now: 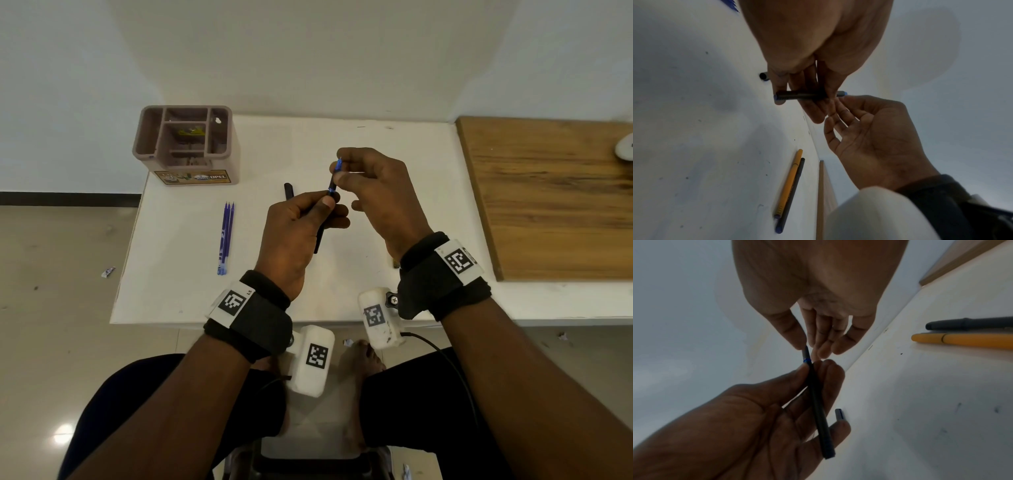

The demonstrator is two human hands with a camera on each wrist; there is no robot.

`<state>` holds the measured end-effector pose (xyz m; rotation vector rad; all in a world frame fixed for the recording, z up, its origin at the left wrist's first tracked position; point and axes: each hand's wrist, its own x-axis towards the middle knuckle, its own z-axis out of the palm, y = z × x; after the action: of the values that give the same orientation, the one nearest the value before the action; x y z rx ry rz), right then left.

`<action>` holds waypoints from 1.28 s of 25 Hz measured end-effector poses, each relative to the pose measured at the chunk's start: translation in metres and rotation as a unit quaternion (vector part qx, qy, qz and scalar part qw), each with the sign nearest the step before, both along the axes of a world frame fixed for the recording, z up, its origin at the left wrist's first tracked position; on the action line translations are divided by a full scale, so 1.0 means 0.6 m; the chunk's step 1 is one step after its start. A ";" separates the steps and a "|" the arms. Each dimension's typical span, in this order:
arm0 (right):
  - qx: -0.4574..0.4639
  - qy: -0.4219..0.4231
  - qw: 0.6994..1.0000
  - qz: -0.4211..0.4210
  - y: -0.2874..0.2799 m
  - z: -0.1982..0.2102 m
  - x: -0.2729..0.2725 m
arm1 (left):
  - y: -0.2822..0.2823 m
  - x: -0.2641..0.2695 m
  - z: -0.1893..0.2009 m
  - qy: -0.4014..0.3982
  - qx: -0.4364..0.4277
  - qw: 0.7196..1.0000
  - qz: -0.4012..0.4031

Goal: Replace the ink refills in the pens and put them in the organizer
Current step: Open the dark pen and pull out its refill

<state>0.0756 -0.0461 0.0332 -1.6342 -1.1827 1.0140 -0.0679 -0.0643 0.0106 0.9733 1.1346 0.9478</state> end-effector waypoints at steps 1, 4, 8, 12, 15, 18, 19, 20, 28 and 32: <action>-0.001 -0.011 1.000 -0.006 -0.001 0.000 -0.002 | -0.001 0.001 0.000 -0.001 -0.001 1.000 -0.001; 0.004 -0.022 1.000 -0.011 -0.005 -0.003 -0.004 | -0.002 0.002 0.002 -0.005 0.000 1.000 -0.001; 0.003 -0.011 1.000 0.000 -0.001 -0.003 0.003 | 0.000 0.001 0.002 -0.003 -0.005 1.000 0.003; -0.008 -0.022 1.000 -0.010 -0.001 -0.006 -0.002 | -0.001 0.003 0.001 0.000 -0.004 1.000 0.001; -0.002 -0.016 1.000 -0.011 -0.003 -0.006 -0.001 | 0.001 0.003 0.000 0.001 -0.004 1.000 0.002; 0.001 -0.014 1.000 -0.007 0.000 -0.006 0.002 | 0.001 0.002 -0.001 0.005 -0.010 1.000 0.003; 0.000 -0.012 1.000 -0.006 0.001 -0.007 0.002 | 0.000 0.003 -0.001 0.007 -0.011 1.000 0.003; 0.000 -0.013 1.000 -0.006 0.001 -0.008 0.001 | -0.001 0.002 -0.001 0.009 -0.011 1.000 0.002; 0.031 -0.011 0.999 -0.012 0.000 -0.010 -0.005 | -0.004 -0.010 0.003 0.021 -0.023 0.999 0.003; 0.047 0.025 0.998 -0.023 -0.004 -0.003 -0.017 | -0.016 -0.030 0.000 0.048 -0.041 0.998 0.002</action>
<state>0.0656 -0.0483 0.0317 -1.5469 -1.1377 0.9518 -0.0861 -0.0740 0.0106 0.9579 1.2472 0.8594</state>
